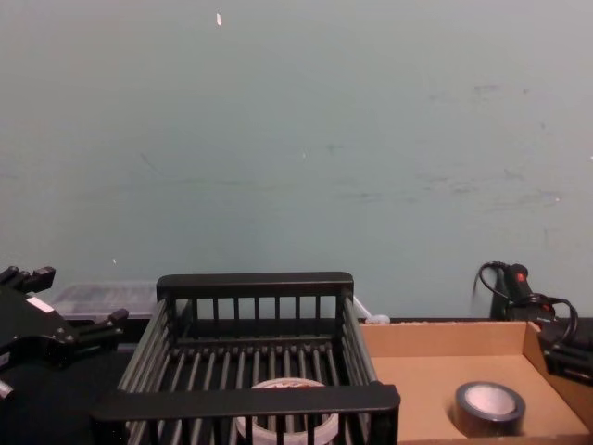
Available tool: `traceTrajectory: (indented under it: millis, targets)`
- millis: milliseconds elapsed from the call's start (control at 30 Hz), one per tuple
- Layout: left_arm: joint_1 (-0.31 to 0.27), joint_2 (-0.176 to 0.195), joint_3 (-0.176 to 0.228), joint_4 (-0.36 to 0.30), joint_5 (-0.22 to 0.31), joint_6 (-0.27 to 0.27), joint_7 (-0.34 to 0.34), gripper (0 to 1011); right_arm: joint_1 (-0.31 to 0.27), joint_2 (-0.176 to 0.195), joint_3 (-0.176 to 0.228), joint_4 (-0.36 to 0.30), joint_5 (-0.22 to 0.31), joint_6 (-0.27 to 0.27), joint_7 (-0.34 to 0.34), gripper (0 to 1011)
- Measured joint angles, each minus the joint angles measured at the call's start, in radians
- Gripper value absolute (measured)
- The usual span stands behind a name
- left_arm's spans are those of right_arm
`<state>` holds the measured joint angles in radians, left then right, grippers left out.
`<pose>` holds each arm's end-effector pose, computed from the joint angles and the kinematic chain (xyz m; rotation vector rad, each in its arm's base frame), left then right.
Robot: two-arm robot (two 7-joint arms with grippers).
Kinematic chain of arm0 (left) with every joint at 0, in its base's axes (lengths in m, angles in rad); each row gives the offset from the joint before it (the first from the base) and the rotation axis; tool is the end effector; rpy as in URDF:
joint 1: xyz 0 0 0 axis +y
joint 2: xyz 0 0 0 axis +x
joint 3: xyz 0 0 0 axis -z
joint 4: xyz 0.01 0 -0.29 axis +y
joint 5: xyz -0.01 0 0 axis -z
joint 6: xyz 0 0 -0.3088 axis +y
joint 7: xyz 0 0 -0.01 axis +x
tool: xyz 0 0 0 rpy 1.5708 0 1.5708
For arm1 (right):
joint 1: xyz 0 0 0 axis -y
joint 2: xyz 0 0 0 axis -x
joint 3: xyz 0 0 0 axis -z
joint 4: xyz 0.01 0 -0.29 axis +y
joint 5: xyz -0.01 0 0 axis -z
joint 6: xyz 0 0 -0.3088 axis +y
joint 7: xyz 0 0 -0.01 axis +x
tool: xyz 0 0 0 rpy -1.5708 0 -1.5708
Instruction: Pick up the white tape and place it into the black box , Pick up the silver tape and place it into the brown box.
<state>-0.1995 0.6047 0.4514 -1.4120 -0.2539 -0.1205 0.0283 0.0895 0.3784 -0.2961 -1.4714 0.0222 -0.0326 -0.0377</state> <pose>0.3581 0.0827 -0.3023 0.3045 -0.2850 1.2480 0.3415 -0.0339 -0.3137 -0.3082 -0.2635 -1.3275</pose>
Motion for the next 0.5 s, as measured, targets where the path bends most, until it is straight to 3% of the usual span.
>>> traceTrajectory:
  millis: [500]
  targets:
    - [0.000, 0.000, 0.000, 0.000, 0.000, 0.000, 0.000, 1001, 0.001, 0.000, -0.001, 0.000, -0.001, -0.001, 0.000, 1002]
